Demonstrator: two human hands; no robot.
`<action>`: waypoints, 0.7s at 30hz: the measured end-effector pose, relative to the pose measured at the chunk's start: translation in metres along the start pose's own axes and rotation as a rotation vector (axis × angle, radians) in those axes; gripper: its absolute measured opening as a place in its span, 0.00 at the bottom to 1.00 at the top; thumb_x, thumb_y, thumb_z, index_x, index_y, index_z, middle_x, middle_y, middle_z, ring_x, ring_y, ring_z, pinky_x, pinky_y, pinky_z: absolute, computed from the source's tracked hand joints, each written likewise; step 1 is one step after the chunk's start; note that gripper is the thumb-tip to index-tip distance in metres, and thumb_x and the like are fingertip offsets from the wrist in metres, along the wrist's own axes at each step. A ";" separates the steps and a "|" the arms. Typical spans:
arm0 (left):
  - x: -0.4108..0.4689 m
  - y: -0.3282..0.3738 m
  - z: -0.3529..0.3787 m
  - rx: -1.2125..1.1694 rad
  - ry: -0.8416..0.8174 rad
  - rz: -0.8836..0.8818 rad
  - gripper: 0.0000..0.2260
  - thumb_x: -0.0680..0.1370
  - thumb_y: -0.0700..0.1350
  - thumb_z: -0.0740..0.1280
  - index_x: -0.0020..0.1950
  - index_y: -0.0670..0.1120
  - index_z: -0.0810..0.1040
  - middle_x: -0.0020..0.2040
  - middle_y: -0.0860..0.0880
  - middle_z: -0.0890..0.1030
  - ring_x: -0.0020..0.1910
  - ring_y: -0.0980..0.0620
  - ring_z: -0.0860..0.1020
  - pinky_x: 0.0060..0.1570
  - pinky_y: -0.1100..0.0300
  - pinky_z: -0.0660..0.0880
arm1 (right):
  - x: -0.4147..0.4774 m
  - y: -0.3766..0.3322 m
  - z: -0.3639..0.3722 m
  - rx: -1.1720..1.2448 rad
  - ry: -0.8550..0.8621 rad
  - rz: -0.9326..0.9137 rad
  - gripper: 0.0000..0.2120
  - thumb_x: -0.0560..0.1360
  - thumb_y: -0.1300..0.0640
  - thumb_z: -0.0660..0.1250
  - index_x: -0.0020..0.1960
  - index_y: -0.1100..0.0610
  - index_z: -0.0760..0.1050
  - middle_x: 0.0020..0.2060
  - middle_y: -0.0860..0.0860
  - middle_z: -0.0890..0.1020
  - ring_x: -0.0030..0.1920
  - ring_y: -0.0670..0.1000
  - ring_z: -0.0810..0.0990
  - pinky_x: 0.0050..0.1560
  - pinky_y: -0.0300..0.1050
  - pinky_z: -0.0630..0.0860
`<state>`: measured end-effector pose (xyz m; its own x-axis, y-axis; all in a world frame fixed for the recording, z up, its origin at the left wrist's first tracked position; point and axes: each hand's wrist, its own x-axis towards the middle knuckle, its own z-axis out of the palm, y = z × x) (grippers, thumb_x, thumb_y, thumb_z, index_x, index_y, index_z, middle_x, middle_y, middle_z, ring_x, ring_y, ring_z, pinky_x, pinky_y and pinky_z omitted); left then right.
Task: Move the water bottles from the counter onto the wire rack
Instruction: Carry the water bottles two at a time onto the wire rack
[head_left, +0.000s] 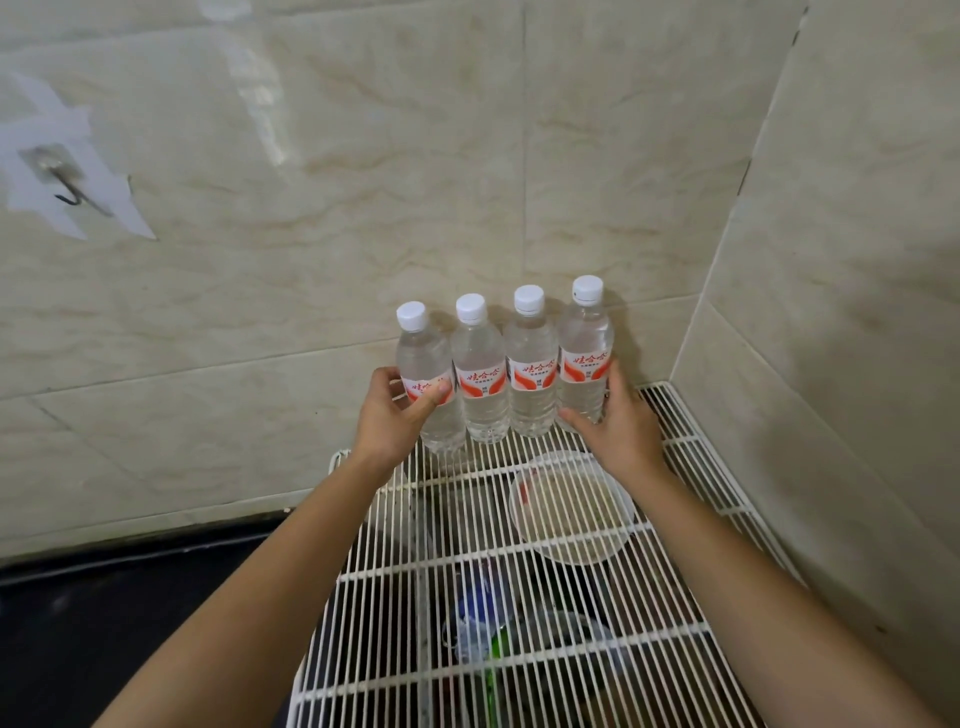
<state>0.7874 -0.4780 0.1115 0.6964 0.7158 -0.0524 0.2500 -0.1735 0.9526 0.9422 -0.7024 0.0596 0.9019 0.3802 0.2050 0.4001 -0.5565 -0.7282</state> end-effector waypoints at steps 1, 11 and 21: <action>-0.003 -0.002 0.001 -0.002 0.000 0.002 0.29 0.74 0.54 0.75 0.69 0.46 0.68 0.62 0.50 0.78 0.58 0.52 0.79 0.48 0.63 0.77 | -0.002 0.000 0.001 0.002 -0.013 0.010 0.46 0.69 0.43 0.78 0.79 0.47 0.55 0.68 0.52 0.78 0.64 0.57 0.79 0.61 0.55 0.78; -0.035 -0.010 -0.041 0.334 0.115 0.167 0.36 0.79 0.61 0.64 0.81 0.48 0.55 0.81 0.47 0.61 0.79 0.50 0.60 0.76 0.48 0.61 | -0.045 -0.045 0.028 0.083 0.361 -0.223 0.43 0.77 0.47 0.70 0.81 0.56 0.48 0.80 0.61 0.49 0.79 0.61 0.54 0.74 0.58 0.61; -0.129 -0.092 -0.206 1.093 0.473 0.292 0.31 0.82 0.61 0.54 0.80 0.45 0.62 0.81 0.37 0.56 0.81 0.38 0.53 0.75 0.35 0.58 | -0.095 -0.169 0.139 -0.025 0.171 -0.796 0.32 0.79 0.44 0.65 0.77 0.58 0.63 0.78 0.64 0.57 0.79 0.67 0.52 0.77 0.67 0.51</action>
<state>0.5360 -0.4152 0.0922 0.5646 0.6907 0.4519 0.7170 -0.6816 0.1460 0.7661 -0.5413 0.0722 0.3573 0.5516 0.7537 0.9335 -0.1844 -0.3076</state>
